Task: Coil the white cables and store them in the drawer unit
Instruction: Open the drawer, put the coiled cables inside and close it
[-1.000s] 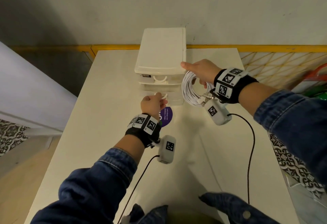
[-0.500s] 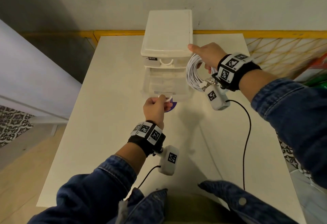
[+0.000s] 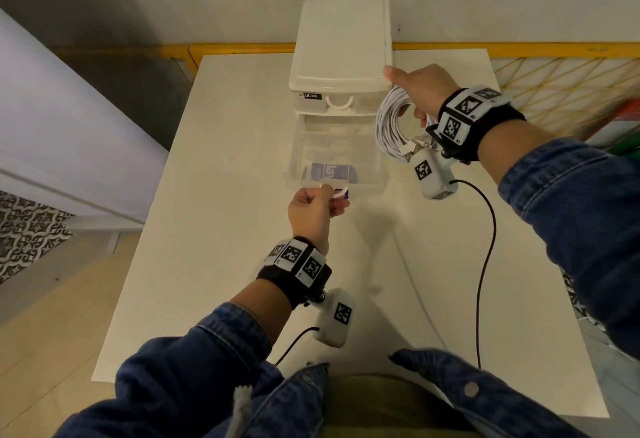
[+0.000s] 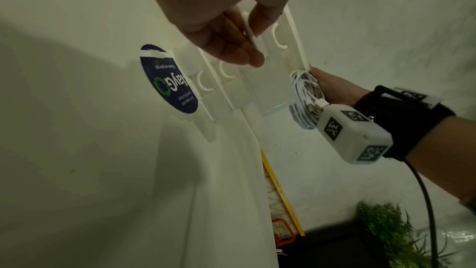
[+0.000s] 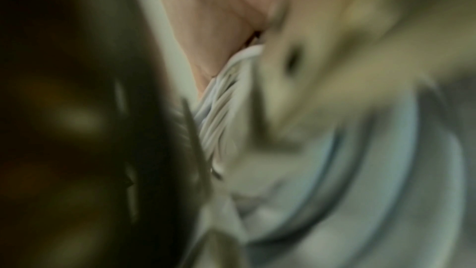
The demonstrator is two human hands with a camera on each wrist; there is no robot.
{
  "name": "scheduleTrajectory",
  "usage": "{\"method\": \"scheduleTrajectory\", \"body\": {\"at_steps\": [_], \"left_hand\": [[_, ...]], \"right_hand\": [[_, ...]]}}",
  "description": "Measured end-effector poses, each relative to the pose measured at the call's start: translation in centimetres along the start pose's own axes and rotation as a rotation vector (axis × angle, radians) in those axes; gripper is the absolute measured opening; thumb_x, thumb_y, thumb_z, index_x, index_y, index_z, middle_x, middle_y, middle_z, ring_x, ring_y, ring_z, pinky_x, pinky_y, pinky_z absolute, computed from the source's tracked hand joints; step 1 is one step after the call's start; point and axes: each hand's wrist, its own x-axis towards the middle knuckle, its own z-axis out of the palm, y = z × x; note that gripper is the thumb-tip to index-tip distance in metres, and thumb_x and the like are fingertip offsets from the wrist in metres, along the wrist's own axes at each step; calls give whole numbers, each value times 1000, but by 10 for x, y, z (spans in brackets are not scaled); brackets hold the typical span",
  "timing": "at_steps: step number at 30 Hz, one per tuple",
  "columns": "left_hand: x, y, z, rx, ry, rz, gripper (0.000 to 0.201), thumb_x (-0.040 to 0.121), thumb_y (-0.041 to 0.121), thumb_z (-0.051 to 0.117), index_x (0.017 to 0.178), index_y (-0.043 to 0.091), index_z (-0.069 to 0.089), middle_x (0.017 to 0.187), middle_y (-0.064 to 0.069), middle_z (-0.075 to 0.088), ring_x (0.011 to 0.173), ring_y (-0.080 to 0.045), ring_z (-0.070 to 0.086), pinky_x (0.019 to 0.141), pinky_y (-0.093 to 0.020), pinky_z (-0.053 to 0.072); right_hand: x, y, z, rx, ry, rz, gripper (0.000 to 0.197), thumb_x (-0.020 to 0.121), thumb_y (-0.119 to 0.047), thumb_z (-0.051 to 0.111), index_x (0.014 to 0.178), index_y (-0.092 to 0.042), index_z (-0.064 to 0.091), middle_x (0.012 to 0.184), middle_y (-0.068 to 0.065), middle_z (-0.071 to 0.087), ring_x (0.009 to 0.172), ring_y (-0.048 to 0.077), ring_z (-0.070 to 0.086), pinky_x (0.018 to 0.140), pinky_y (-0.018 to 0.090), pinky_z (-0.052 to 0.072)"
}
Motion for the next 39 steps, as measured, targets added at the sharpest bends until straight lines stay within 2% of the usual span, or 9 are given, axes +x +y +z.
{"method": "scheduleTrajectory", "body": {"at_steps": [8,11,14,19,22,25,28,34,39], "left_hand": [[0,6,-22,125,-73,47,27,91,11,41,75,1,60,49,-7,63,42,-23,57,47,-26,44],[4,19,-37,266,27,201,41,95,18,42,59,3,57,39,-4,50,34,-14,43,42,-21,37],[14,48,-47,309,151,441,41,94,22,49,56,6,52,48,-6,38,45,-17,36,49,-23,34],[21,98,-22,464,-129,662,24,91,26,57,81,4,61,67,-5,55,62,-18,50,61,-28,46],[23,106,-1,701,-344,620,30,89,38,57,113,20,55,89,3,64,80,-9,61,71,-18,48],[32,105,10,893,-430,599,47,93,28,53,135,13,37,113,-3,62,98,-16,61,80,-25,45],[46,104,14,1015,-424,611,42,94,14,49,134,7,38,119,-17,62,106,-31,59,75,-26,40],[64,101,27,1232,-469,588,34,93,10,43,126,1,39,107,-26,60,90,-39,60,67,-34,39],[69,99,29,1350,-484,518,29,94,8,40,122,-1,39,105,-26,58,78,-32,53,63,-33,33]], "right_hand": [[-9,2,-6,40,-9,44,67,77,-72,46,65,-8,59,58,8,54,48,22,44,54,31,42],[-16,1,-13,143,69,19,59,83,-64,48,51,-14,46,48,0,47,46,18,40,49,27,38],[-26,-4,-15,288,175,-30,56,84,-61,48,49,-18,42,37,-7,47,45,18,40,47,27,38],[-38,-24,17,497,226,-93,56,85,-63,44,57,-16,51,44,-3,54,40,19,45,46,29,42],[-40,-31,48,562,208,-97,55,88,-59,41,61,-14,55,52,2,56,37,16,49,42,25,43],[-38,-27,73,660,177,-29,53,90,-57,39,68,-14,60,60,5,60,41,20,50,41,25,44],[-33,-15,86,711,163,21,52,92,-55,36,76,-12,62,63,7,59,44,20,51,45,27,45],[-30,3,93,737,98,85,53,97,-48,28,91,-9,64,67,8,60,56,22,58,53,28,47],[-37,4,85,307,62,-72,47,100,-29,24,95,3,58,99,29,63,92,41,59,84,48,48]]}}
